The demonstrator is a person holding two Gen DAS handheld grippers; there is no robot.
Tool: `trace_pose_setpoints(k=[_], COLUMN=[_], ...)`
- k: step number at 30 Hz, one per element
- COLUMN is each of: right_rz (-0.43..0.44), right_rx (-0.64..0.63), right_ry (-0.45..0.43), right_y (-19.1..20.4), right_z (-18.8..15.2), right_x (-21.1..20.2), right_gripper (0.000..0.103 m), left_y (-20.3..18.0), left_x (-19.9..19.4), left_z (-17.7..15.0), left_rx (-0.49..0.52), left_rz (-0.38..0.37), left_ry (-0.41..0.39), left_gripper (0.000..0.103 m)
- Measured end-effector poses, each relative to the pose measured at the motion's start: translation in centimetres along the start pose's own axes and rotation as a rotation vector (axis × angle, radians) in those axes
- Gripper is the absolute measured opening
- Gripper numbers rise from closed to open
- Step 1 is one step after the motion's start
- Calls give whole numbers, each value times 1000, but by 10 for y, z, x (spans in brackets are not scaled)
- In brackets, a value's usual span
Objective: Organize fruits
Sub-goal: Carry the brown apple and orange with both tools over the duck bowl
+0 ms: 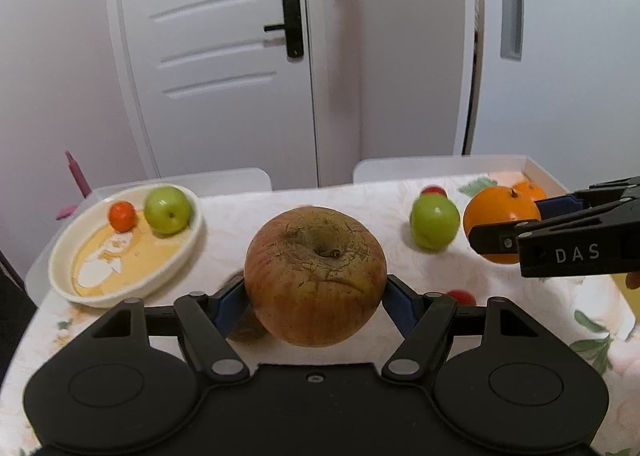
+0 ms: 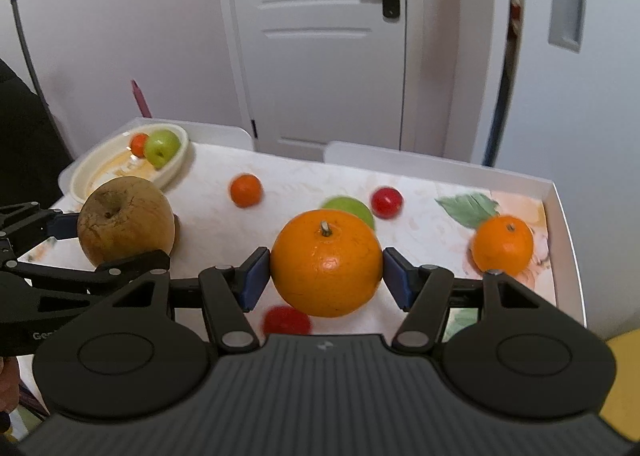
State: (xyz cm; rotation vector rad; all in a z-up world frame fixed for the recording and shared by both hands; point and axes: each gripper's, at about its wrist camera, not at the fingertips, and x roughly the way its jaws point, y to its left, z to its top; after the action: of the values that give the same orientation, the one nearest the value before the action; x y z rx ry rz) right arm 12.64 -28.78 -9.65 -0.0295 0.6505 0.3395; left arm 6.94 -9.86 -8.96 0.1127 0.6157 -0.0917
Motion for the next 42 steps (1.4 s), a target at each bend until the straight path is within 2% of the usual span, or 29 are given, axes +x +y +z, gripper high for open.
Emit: trace_pose_setpoints(k=[10,19,29,42], right_rz=[51,94,102,52], right_rx=[-9,5,9,62], right_ry=[-41,-41,-7,65], right_y=[46,95,149,188], right_z=[39,77,104,107], right_x=[-13,2,44,103], right_gripper=[76,76,76,76], left_y=[47,104,171,236], left_x=[-36,-40,-12,52], left_z=[26,47,54,45], left_rx=[-38,-54,-37,3], left_rz=[37,75,88,47], left_ry=[-58,-56,-19,58], left_gripper=[76,76,76,76])
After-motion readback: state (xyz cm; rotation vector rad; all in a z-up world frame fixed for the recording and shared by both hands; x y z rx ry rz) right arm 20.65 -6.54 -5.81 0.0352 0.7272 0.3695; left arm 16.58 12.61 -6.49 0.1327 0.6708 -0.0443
